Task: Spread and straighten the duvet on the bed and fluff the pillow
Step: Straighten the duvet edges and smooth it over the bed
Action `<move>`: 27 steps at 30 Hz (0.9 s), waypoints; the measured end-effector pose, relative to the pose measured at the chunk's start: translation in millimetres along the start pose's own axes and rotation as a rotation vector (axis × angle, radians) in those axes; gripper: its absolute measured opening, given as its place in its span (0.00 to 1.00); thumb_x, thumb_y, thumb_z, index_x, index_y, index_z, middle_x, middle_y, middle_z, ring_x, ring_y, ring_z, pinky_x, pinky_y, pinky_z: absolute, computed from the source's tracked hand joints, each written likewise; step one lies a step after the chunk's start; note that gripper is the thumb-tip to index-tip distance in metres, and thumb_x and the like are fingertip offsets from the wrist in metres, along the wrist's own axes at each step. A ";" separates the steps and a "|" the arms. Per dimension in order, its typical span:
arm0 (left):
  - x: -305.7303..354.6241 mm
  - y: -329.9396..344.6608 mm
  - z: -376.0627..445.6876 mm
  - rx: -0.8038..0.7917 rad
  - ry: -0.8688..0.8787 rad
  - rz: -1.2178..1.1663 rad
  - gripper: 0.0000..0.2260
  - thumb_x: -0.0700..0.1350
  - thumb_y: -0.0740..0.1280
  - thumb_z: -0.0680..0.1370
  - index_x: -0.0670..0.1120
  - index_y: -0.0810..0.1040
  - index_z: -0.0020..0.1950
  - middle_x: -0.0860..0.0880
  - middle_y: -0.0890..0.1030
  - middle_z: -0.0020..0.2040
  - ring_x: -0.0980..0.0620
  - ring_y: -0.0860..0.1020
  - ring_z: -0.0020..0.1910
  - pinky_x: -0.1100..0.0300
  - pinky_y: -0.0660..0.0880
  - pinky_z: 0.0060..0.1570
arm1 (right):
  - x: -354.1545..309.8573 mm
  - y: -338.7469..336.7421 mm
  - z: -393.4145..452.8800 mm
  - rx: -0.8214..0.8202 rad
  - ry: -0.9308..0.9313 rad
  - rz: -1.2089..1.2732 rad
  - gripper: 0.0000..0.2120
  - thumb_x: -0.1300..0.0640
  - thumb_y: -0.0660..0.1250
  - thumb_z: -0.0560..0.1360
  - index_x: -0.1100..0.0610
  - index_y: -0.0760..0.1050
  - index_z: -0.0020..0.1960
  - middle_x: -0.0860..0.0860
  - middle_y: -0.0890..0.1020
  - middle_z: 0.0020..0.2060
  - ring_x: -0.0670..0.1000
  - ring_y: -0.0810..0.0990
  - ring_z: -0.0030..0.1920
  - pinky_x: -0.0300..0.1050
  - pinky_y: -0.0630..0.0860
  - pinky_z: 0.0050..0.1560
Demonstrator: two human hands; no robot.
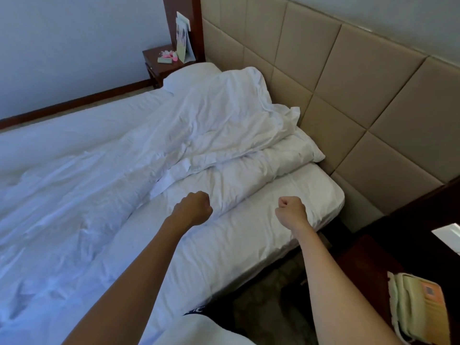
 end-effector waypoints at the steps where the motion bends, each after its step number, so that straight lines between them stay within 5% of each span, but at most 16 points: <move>1: 4.8 6.2 8.4 -0.013 -0.009 -0.001 0.07 0.47 0.63 0.77 0.45 0.78 0.49 0.47 0.79 0.49 0.45 0.78 0.47 0.52 0.76 0.51 | 5.4 -2.6 7.3 -0.008 0.006 -0.009 0.18 0.74 0.52 0.64 0.53 0.51 0.32 0.49 0.53 0.30 0.49 0.51 0.32 0.52 0.50 0.40; 10: 136.0 62.1 126.5 -0.151 0.136 -0.026 0.09 0.47 0.62 0.78 0.44 0.78 0.52 0.45 0.79 0.52 0.43 0.79 0.48 0.52 0.77 0.49 | 59.5 -87.9 112.1 0.050 0.167 0.007 0.19 0.71 0.58 0.69 0.54 0.55 0.30 0.49 0.59 0.29 0.50 0.58 0.32 0.44 0.58 0.34; 16: 189.1 45.8 204.6 -0.149 0.137 -0.005 0.09 0.46 0.62 0.78 0.43 0.77 0.53 0.45 0.78 0.51 0.44 0.78 0.49 0.53 0.73 0.46 | 39.9 -126.5 201.8 0.079 0.134 -0.041 0.14 0.68 0.60 0.68 0.55 0.58 0.33 0.49 0.60 0.29 0.50 0.60 0.33 0.44 0.58 0.35; 27: 178.0 58.2 334.9 -0.129 0.031 0.184 0.06 0.42 0.59 0.78 0.43 0.74 0.51 0.46 0.76 0.47 0.44 0.76 0.46 0.54 0.71 0.44 | 45.7 -50.2 385.5 -0.134 0.160 0.049 0.12 0.61 0.66 0.71 0.54 0.64 0.35 0.52 0.71 0.32 0.51 0.69 0.35 0.42 0.66 0.35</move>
Point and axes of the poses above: each hand's wrist, its own z-axis towards the middle knuckle, its own y-axis out of the palm, x = y × z, the point moved 5 cm from there along z, towards the middle knuckle
